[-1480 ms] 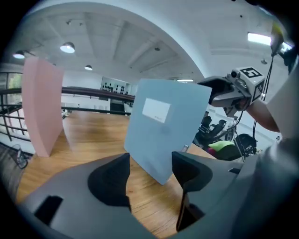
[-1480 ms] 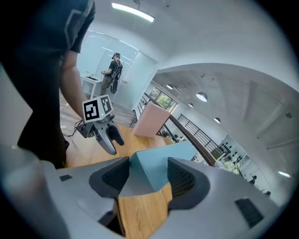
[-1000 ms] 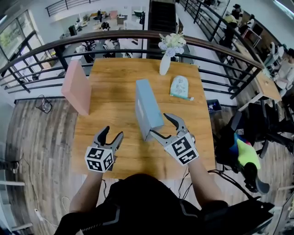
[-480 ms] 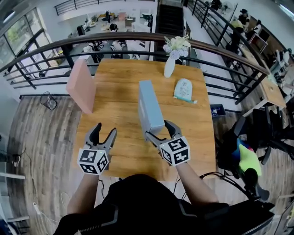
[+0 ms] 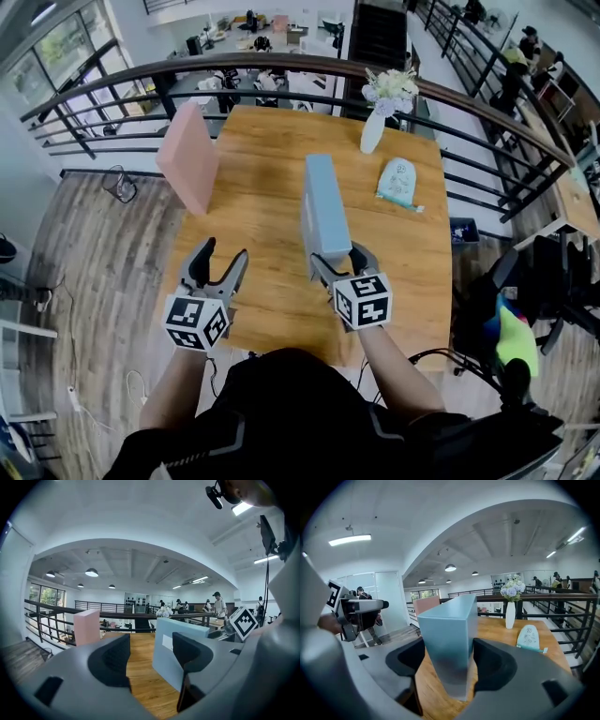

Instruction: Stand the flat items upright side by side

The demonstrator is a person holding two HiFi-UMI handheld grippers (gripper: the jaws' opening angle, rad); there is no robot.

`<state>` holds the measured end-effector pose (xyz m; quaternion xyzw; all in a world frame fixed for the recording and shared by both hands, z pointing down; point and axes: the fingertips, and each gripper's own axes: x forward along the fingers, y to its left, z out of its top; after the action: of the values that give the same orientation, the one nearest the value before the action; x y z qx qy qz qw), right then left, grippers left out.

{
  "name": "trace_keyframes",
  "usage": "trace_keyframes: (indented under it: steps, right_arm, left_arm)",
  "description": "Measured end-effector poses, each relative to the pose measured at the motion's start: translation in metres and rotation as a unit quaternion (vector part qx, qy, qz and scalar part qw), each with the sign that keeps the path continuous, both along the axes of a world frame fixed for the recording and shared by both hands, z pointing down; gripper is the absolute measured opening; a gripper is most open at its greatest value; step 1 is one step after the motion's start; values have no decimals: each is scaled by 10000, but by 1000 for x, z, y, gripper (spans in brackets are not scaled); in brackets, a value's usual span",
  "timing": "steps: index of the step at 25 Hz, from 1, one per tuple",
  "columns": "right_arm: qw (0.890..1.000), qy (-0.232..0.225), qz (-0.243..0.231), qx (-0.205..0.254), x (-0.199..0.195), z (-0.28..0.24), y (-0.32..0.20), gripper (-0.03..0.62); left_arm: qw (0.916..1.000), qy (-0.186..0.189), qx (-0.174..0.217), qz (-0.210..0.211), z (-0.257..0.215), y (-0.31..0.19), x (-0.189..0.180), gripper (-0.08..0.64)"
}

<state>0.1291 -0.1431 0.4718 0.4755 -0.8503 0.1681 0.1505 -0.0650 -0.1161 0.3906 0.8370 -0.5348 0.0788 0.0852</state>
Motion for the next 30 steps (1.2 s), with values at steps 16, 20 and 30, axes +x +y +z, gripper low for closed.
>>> trace_keyframes:
  steps: [16,20,30]
  right_arm:
    - [9993,-197,-213,230,-22,2,-16,302]
    - [9995,-149,-210,175,-54,1,-27,302]
    - [9996,-223,-56,189,-156,0,-70,305]
  left_arm:
    - [9987,-330,338,-186,-11,-3,-57,299]
    - [9985,-276,446,-131,-17,-19,-93,299]
    - [9989,-252,392,-79,-6,-51,-184,299]
